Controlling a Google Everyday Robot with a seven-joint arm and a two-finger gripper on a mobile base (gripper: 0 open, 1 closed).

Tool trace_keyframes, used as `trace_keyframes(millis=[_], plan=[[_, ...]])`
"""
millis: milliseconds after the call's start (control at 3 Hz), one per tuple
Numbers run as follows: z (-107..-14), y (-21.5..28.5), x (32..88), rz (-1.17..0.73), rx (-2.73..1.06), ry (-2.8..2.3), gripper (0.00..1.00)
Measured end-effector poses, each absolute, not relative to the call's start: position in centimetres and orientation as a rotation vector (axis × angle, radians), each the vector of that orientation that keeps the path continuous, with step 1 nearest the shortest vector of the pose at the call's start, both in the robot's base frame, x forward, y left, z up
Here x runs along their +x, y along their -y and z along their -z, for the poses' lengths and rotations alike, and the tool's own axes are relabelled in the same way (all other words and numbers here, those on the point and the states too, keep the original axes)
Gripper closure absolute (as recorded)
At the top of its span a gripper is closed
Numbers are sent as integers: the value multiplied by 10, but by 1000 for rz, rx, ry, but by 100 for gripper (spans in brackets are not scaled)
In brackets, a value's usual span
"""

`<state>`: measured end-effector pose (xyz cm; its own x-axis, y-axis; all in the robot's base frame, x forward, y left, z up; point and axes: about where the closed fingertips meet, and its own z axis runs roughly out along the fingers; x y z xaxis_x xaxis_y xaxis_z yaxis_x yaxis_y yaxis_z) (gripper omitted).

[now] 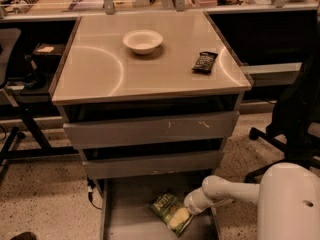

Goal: Pick green jalapeno chip bag from bottom drawer and place on counter

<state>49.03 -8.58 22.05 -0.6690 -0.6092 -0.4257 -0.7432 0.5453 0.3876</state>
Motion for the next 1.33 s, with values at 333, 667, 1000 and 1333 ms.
trace_keyframes(millis=[333,667,1000,1333], plan=[[-210,82,494,-788,-1123,-2517,0],[-198,80,496,-778,-1112,-2501,0],[-188,81,500,-768,-1111,-2494,0],[-173,83,504,-757,-1093,-2502,0]])
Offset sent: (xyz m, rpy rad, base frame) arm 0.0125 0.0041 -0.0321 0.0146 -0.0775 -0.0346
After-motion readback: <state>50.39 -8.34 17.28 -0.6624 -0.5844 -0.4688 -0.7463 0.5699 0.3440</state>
